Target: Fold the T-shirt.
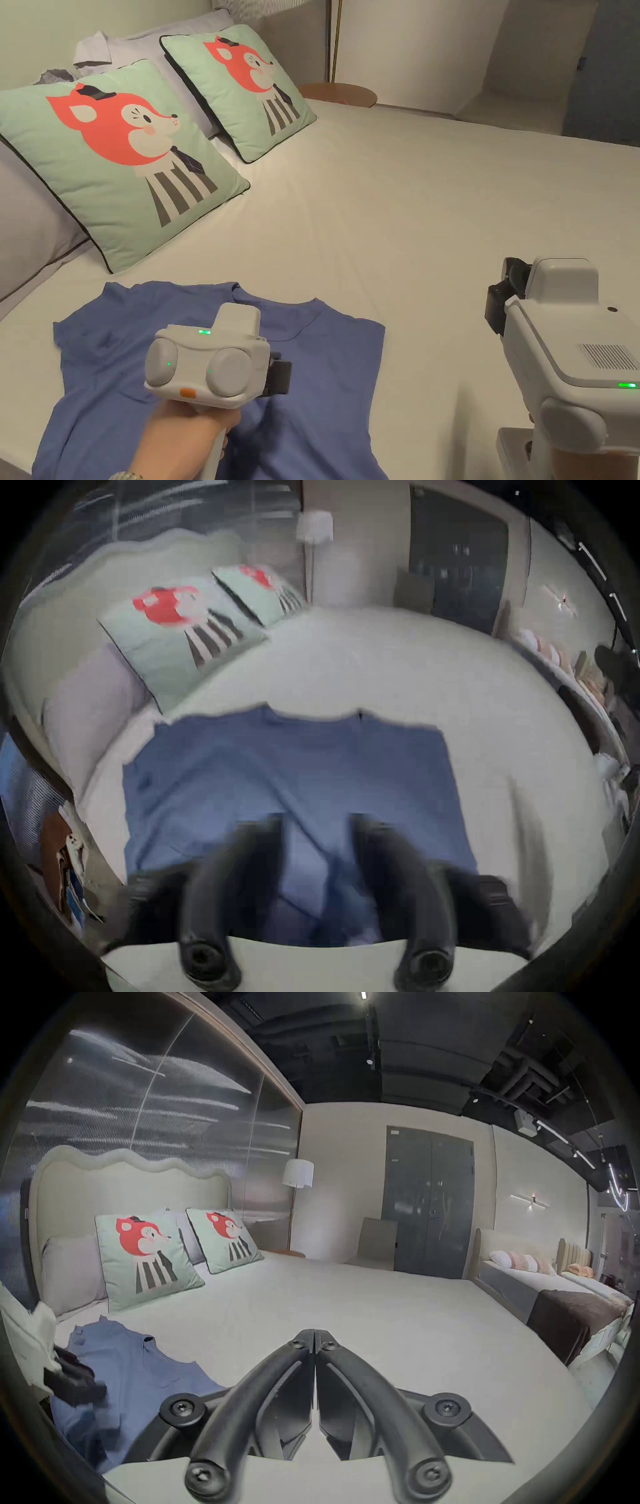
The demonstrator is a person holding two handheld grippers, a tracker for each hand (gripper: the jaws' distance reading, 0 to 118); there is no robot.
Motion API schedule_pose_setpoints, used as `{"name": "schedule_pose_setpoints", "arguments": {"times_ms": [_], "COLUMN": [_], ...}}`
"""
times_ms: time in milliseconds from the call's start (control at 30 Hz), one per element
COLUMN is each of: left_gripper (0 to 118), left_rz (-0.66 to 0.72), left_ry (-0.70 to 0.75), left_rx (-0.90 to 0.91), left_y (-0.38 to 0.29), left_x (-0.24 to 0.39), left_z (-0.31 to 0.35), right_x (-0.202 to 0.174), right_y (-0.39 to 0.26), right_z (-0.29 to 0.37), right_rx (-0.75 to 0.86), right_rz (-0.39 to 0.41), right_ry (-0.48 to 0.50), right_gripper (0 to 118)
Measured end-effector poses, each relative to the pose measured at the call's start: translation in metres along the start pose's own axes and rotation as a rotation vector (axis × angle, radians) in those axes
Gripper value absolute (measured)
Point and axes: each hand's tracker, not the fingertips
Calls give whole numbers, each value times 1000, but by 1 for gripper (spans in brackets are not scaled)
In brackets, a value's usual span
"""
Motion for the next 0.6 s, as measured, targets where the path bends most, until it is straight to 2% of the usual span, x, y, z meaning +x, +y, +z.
{"name": "schedule_pose_setpoints", "arguments": {"times_ms": [33,100,200,233,267,300,333,467,533,600], "left_gripper": [111,105,103,96,83,61,52,45,6,2], "left_rz": [1,-8,6,8,12,18,25,33,42,60], "left_ry": [-3,-1,-18,-23,-26,-23,-25,-42,-51,-46], "left_rx": [-39,-40,-100,-114,-129,-143,-149,-131,-108,-79], "left_y": [-1,-4,-6,-6,-7,-9,-11,-14,-11,-6], "left_x": [1,5,9,6,6,7,7,6,5,4], "left_z": [-9,-15,-31,-41,-46,-50,-53,-48,-44,-35], "right_x": [0,0,-1,0,0,1,2,10,14,19], "right_y": [-2,-7,-9,-10,-12,-13,-14,-21,-19,-16], "right_z": [-3,-8,-7,-8,-8,-9,-10,-14,-12,-8], "right_rx": [-8,-20,-37,-43,-47,-52,-56,-69,-70,-68], "right_rz": [-1,-1,1,-1,-1,-1,-2,-7,-12,-22], "right_ry": [1,4,4,4,4,1,-2,-14,-22,-30], "right_gripper": [1,1,1,1,1,1,1,1,1,1]}}
